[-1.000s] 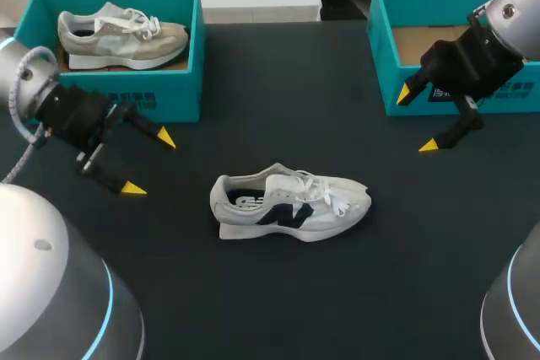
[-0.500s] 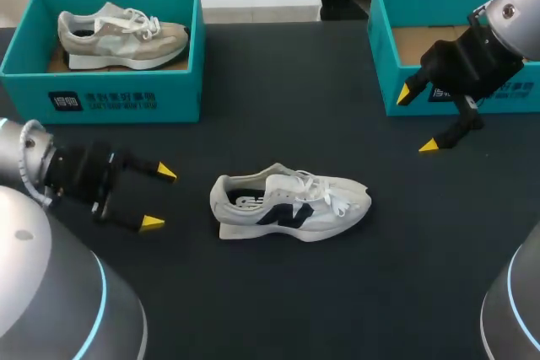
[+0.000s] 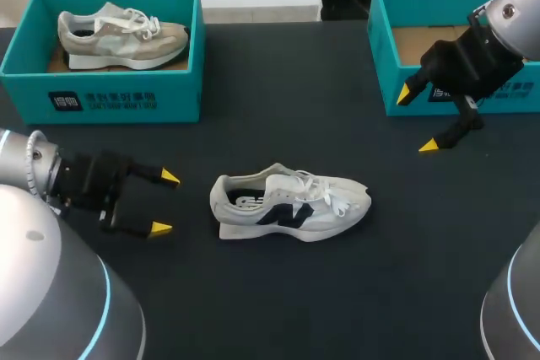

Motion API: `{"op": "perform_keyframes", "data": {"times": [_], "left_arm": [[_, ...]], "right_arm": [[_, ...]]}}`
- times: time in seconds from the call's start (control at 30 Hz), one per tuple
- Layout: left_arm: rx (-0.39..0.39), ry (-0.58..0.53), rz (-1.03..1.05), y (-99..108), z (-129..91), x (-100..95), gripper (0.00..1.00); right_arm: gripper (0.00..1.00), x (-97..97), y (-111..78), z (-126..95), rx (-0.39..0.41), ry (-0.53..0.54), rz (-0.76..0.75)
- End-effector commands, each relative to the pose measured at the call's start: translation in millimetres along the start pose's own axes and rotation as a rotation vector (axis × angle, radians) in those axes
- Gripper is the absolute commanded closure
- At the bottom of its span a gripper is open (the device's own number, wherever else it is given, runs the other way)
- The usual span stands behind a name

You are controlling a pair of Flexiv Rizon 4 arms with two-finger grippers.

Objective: Take the shoe out of the shoebox, open the shoe tongue, remove and reinsert the insole, then place the shoe into the shoebox

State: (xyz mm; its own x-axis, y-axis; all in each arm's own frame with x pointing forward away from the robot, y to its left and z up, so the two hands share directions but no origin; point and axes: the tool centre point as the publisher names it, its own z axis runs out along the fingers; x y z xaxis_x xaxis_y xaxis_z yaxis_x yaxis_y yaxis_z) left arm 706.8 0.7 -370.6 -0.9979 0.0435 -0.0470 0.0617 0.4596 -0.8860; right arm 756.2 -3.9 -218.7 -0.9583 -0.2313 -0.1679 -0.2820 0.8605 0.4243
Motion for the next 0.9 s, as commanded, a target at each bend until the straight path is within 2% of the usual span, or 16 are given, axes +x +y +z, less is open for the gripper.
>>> {"op": "perform_keyframes", "data": {"times": [0.03, 0.17, 0.27, 0.47, 0.9], "left_arm": [[0.025, -0.016, -0.020, 0.4, 7.2, 1.4, 0.00], [0.058, -0.041, -0.040, -3.2, 31.7, 3.0, 0.00], [0.048, -0.054, -0.043, -4.7, 46.9, 2.0, 0.00], [0.074, -0.103, -0.067, -5.3, 61.4, -8.9, 0.00], [0.079, -0.117, -0.063, -11.4, 99.8, -22.9, 0.00]], "right_arm": [[0.00, -1.1, 0.4, 1.2, 0.003, 0.002, 0.001], [0.00, -1.1, 0.4, 1.2, 0.003, 0.002, 0.001], [0.00, -1.1, 0.4, 1.2, 0.003, 0.002, 0.001], [0.00, -1.1, 0.4, 1.2, 0.003, 0.002, 0.001], [0.00, -1.1, 0.4, 1.2, 0.003, 0.002, 0.001]]}}
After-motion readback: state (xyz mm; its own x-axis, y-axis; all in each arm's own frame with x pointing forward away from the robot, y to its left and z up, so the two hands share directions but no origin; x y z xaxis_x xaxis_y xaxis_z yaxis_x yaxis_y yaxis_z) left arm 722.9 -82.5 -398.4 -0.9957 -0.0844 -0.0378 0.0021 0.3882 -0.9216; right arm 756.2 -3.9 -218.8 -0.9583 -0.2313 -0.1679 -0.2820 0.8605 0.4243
